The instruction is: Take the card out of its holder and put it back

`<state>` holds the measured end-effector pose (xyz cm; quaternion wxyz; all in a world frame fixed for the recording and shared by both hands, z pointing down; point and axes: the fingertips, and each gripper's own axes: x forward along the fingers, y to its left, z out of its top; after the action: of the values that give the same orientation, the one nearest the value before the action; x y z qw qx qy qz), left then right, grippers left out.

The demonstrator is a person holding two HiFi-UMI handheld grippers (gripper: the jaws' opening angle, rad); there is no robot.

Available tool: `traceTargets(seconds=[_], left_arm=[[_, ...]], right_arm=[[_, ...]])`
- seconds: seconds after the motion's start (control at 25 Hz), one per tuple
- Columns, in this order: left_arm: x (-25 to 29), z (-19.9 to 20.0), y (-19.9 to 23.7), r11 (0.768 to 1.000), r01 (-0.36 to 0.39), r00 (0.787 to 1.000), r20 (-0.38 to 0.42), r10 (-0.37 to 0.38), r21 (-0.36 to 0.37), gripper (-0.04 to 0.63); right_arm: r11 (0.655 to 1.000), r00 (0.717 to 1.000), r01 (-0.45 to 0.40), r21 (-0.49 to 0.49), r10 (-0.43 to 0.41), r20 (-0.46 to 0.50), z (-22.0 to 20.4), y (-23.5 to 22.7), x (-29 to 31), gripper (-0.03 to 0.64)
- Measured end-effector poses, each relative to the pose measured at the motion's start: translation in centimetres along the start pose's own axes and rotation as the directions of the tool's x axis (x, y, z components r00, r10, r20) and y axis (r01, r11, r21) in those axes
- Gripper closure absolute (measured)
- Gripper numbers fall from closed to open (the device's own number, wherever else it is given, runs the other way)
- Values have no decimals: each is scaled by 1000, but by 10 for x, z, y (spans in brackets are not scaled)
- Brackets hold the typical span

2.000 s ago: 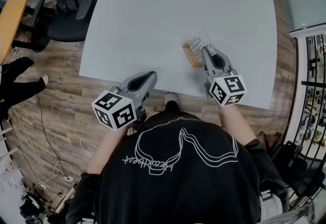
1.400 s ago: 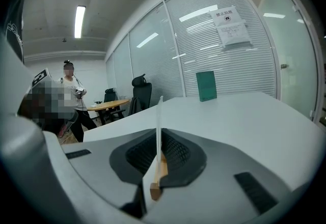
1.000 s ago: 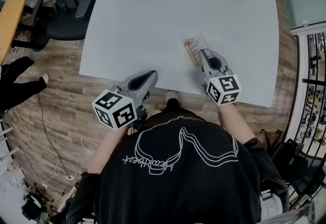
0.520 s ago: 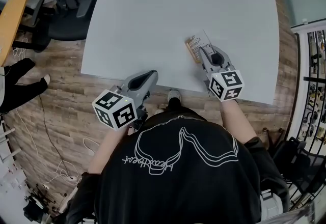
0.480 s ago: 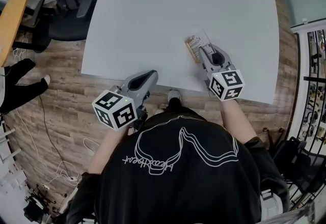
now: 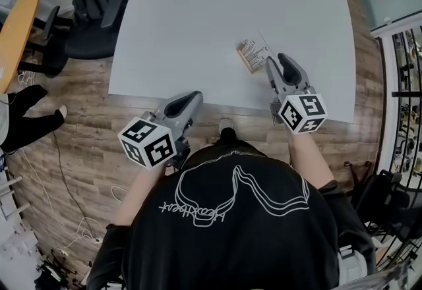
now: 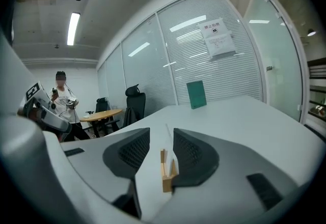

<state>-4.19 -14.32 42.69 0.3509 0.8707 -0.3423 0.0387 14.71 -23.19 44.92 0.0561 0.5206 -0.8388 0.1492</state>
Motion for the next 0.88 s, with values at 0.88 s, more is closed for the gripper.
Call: traceTargets(seconds=[0.88], left_arm=[[-81,-21,-89,979,114,990,67,-126,168,581]], right_arm=[[902,903,-429,57,426,53,4,189,-150,607]])
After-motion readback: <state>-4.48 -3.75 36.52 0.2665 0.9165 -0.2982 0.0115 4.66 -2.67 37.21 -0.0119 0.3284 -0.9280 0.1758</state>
